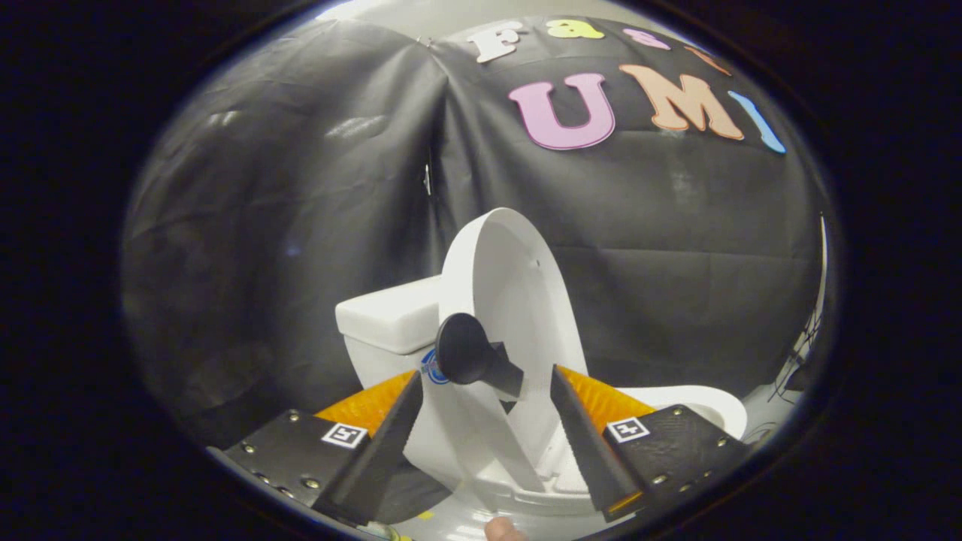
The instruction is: Open the toilet lid.
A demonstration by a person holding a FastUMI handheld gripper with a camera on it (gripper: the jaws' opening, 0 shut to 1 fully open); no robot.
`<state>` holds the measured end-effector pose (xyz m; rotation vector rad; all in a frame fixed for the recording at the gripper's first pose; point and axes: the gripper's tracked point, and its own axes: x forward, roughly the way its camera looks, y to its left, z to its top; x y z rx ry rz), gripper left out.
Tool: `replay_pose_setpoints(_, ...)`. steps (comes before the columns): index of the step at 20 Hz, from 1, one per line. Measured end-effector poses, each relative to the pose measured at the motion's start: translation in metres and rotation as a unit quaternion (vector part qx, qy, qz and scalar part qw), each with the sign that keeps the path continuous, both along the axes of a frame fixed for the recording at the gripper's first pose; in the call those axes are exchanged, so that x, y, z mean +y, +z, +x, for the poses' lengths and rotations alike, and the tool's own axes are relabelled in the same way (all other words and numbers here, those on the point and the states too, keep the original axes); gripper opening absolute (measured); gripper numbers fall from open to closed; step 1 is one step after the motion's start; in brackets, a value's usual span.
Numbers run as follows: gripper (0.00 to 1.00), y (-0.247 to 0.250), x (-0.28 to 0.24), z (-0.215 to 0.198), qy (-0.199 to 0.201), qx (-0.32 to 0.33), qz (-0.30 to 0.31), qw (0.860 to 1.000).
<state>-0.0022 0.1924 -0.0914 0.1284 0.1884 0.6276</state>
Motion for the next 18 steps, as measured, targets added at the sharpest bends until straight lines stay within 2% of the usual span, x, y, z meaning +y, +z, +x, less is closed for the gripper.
replay_pose_setpoints(3,1.00,0.001,-0.013,0.006,-0.012,0.009,0.012,1.000)
replay_pose_setpoints(6,1.00,0.001,-0.018,0.005,-0.004,0.017,0.015,1.000)
replay_pose_setpoints(9,1.00,0.000,-0.029,0.001,0.006,0.001,-0.012,1.000)
replay_pose_setpoints(11,1.00,-0.002,-0.050,0.005,-0.015,-0.017,-0.035,0.999)
replay_pose_setpoints(13,1.00,-0.002,-0.063,0.008,-0.016,-0.015,-0.025,0.999)
replay_pose_setpoints(18,1.00,0.006,-0.111,0.015,-0.053,-0.005,-0.003,0.999)
